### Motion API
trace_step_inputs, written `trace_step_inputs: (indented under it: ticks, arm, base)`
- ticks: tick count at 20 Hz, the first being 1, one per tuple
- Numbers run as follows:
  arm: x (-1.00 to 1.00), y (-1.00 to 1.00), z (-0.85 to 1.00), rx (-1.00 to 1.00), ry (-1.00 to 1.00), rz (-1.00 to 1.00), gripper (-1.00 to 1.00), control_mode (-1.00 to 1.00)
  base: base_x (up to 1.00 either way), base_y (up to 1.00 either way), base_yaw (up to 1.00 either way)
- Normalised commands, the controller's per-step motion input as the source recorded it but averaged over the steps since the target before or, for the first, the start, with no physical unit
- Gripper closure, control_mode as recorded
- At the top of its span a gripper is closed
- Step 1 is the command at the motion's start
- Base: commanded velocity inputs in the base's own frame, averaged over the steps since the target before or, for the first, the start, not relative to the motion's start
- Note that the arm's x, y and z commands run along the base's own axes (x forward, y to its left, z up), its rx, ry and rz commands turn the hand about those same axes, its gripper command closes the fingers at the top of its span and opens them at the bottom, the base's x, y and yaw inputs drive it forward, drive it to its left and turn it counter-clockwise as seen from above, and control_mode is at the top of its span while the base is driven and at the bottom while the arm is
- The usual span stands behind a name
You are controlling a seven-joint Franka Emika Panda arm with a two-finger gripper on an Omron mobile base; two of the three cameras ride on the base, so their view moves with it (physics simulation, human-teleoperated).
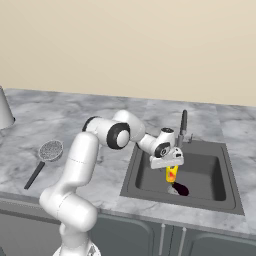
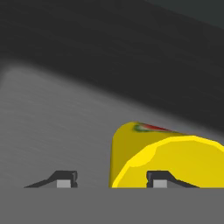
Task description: Pick the cup and strainer and place them in the sink. Then turn on the water.
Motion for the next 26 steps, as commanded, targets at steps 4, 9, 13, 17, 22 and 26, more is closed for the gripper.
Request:
trace_step_inputs:
  ticks: [4, 9, 13, 17, 22, 26]
  arm:
    - [0.00, 0.00, 0.00, 0.00, 0.00, 0.00, -1.00, -1.00]
    - [0.00, 0.00, 0.16, 0.00, 0.00, 0.00, -1.00, -1.00]
    - [0.00, 0.04, 0.27, 0.00, 0.00, 0.00, -1.00, -1.00]
    - [-0.11, 0.04, 0.36, 0.00, 0.00, 0.00, -1.00, -1.00]
    - [-0.23, 0.25, 0.28, 0.00, 0.00, 0.00, -1.00, -1.00]
    - [-0.31, 0.30, 0.31, 0.00, 0.00, 0.00, -1.00, -1.00]
  base:
    - [0.00, 0.00, 0.00]
    - [0.00, 0.00, 0.00]
    - [0.00, 0.00, 0.00]
    - [0.00, 0.00, 0.00]
    - [0.00, 0.00, 0.00]
    - [0.00, 0.00, 0.00]
